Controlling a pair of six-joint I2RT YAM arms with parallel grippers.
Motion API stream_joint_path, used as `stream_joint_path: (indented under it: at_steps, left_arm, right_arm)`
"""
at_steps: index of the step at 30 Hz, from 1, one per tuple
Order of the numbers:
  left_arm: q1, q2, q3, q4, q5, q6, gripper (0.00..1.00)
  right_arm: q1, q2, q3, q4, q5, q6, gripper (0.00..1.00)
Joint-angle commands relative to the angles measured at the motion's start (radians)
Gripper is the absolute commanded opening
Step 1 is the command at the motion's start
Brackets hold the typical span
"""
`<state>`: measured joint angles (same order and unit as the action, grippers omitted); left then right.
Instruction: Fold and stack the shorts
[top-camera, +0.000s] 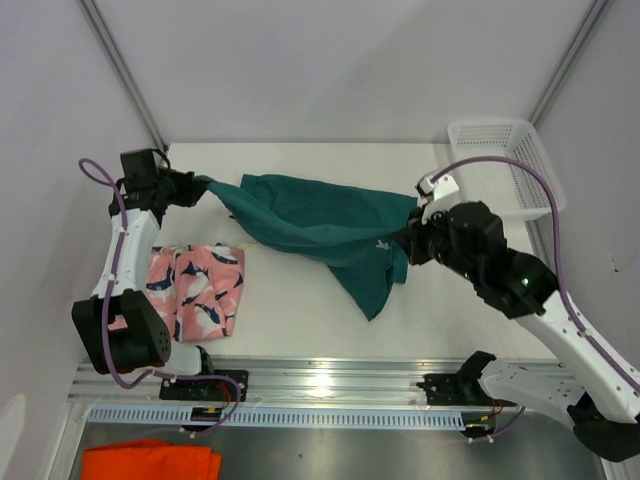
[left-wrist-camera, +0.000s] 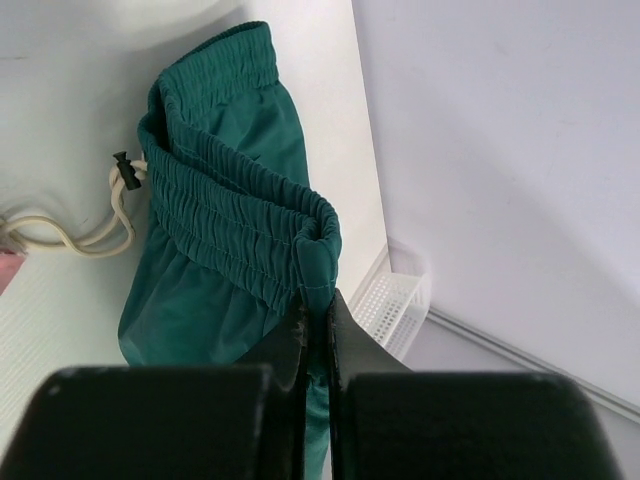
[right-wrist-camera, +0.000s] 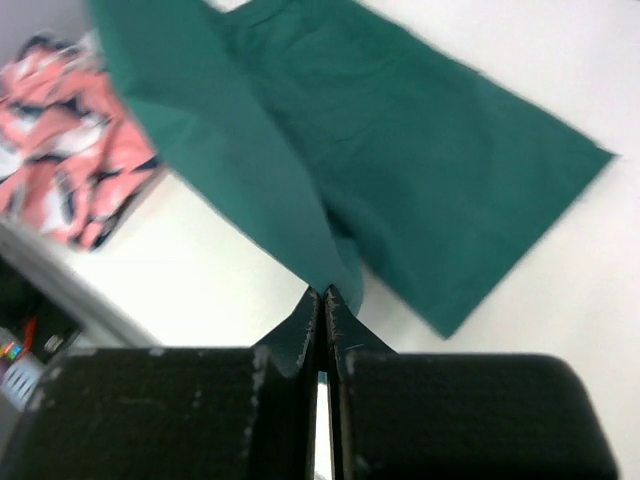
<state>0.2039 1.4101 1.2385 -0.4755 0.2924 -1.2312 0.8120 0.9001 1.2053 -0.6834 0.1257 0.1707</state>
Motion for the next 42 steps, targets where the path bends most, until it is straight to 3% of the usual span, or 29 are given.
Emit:
stream_joint_path:
  at_steps: [1,6,20,29,31,35,42]
  left_arm:
    - [0.017,0.026,0.042,0.035,0.017,-0.031,0.00]
    - [0.019,0.095,0.065,0.046,-0.012,-0.065,0.00]
    - [0.017,0.325,0.248,0.069,-0.007,-0.117,0.00]
    - [0.003,0.441,0.406,0.093,-0.012,-0.137,0.00]
    - [-0.009,0.484,0.444,0.171,0.017,-0.158,0.00]
    - [-0.021,0.569,0.446,0.307,0.099,-0.191,0.00]
    - [-0.021,0.436,0.294,0.376,0.060,-0.163,0.00]
  right_arm:
    - [-0.143,0.071,0.065,0.042,-0.096,-0.057,0.00]
    - [-0.330,0.187,0.091,0.108,-0.280,-0.082,0.00]
    - [-0.568,0.535,0.232,0.258,-0.507,-0.060,0.00]
    - [-0.632,0.635,0.284,0.301,-0.560,-0.039,0.00]
    - [-0.642,0.675,0.292,0.338,-0.569,-0.025,0.00]
    - [-0.645,0.730,0.313,0.374,-0.587,-0.016,0.00]
    - [-0.643,0.660,0.237,0.446,-0.626,-0.017,0.00]
